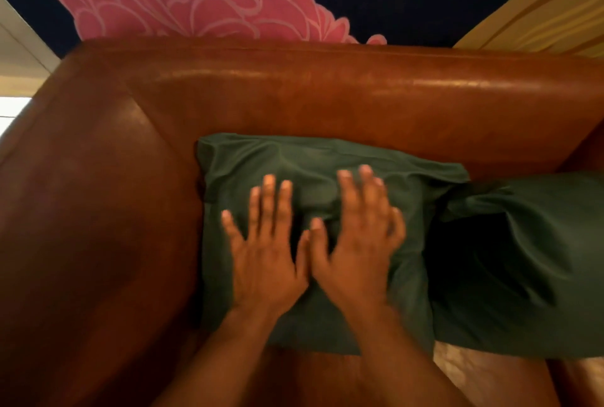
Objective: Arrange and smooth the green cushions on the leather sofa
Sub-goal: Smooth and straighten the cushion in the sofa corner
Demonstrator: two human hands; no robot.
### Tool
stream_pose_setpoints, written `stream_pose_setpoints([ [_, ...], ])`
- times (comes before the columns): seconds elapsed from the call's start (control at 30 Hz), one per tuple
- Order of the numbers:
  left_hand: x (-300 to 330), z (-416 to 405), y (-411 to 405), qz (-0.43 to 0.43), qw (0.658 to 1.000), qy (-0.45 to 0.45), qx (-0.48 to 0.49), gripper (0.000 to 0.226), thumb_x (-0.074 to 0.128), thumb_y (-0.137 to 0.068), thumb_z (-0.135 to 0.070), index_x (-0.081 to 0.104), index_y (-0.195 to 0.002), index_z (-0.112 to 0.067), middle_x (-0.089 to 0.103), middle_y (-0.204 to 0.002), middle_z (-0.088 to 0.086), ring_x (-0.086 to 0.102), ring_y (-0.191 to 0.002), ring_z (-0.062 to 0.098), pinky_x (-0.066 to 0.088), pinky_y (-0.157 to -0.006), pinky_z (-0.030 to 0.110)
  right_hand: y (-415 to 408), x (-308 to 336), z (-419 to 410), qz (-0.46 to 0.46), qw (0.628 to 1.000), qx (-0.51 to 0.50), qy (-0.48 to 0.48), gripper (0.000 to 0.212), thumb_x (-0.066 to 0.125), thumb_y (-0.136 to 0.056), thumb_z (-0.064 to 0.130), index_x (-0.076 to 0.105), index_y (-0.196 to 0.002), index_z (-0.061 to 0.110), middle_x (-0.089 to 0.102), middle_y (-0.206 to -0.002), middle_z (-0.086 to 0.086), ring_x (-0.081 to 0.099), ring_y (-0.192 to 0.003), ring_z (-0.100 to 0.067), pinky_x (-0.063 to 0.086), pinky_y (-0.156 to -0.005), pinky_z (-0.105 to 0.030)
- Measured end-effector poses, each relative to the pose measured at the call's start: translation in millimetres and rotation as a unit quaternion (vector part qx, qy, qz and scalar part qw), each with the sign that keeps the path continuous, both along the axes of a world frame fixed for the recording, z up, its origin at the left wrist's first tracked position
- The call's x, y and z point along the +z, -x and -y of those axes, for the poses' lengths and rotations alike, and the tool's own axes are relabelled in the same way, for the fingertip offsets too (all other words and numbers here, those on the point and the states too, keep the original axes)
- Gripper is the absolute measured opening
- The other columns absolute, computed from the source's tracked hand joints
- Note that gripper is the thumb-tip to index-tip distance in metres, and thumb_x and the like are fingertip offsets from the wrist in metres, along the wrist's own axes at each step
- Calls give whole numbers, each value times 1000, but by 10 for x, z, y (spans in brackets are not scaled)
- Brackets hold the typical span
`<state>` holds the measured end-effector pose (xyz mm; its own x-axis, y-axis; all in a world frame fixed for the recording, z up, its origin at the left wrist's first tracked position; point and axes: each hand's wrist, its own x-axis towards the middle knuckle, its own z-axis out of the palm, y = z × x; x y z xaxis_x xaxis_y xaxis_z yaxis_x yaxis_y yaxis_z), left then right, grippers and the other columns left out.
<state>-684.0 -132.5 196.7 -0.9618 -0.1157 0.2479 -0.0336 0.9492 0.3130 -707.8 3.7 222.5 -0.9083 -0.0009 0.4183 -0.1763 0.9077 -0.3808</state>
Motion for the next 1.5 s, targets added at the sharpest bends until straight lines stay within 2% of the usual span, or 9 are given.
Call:
stream_pose_setpoints([
  [0.33,-382,-80,299,72,992,86,-55,68,24,-106,-43,-4,-165,-24,-8,-174,-6,-7,-159,11,2,-123,67,299,-493,45,144,983,43,-104,72,32,-104,51,-4,-166,43,-18,-174,13,-20,-160,-14,-10,-123,-51],
  [0.67,-212,225,104,75,990,87,-84,81,38,-98,-69,8,-165,-37,3,-173,-14,9,-158,5,9,-127,50,186,-356,-506,107,972,104,-183,71,39,-104,63,13,-166,43,5,-175,15,9,-160,-5,8,-129,-45],
  [0.87,-212,479,-43,95,989,100,-54,83,32,-95,-76,7,-165,-38,2,-172,-13,11,-157,8,9,-126,59,86,-335,-911,115,977,60,-172,83,38,-97,75,14,-167,38,5,-175,10,12,-161,-12,10,-130,-47],
  [0.97,-187,531,-48,77,996,54,3,93,30,-91,-82,-1,-165,-34,-6,-173,-8,2,-159,14,4,-125,60,12,-302,-1051,183,981,-38,-49,104,34,-87,88,-4,-168,34,-13,-174,10,-5,-162,-12,3,-129,-45],
  [1.03,-106,568,-8,65,988,-95,101,108,32,-85,-88,-7,-165,-26,-13,-173,0,-7,-160,19,0,-125,52,-26,-231,-1084,202,970,-77,111,114,41,-82,90,-13,-166,34,-12,-175,10,3,-162,-17,11,-128,-53],
  [1.17,15,716,177,80,889,-398,211,130,47,-65,-96,13,-165,-21,33,-167,0,35,-152,22,26,-125,35,182,-15,-1039,255,869,-153,395,127,66,-71,88,6,-168,32,40,-166,0,45,-148,-28,35,-122,-43],
  [1.23,60,696,269,63,858,-459,221,98,63,-65,-90,56,-144,-31,68,-136,-6,62,-128,17,45,-114,42,368,45,-1020,289,769,-156,549,140,81,-44,91,42,-159,23,62,-147,5,60,-134,-20,43,-118,-43],
  [1.3,138,620,292,24,808,-543,230,56,80,-75,-66,75,-117,-28,78,-106,-11,72,-106,8,57,-100,38,458,95,-980,296,723,-125,611,115,96,-40,71,64,-139,21,75,-126,7,71,-116,-14,52,-110,-45],
  [1.5,256,516,23,-132,719,-651,204,37,82,-80,-37,78,-111,-18,79,-109,-1,71,-103,14,57,-96,33,158,226,-859,144,743,-71,650,71,90,-59,41,69,-122,17,80,-114,2,75,-111,-18,59,-94,-35],
])
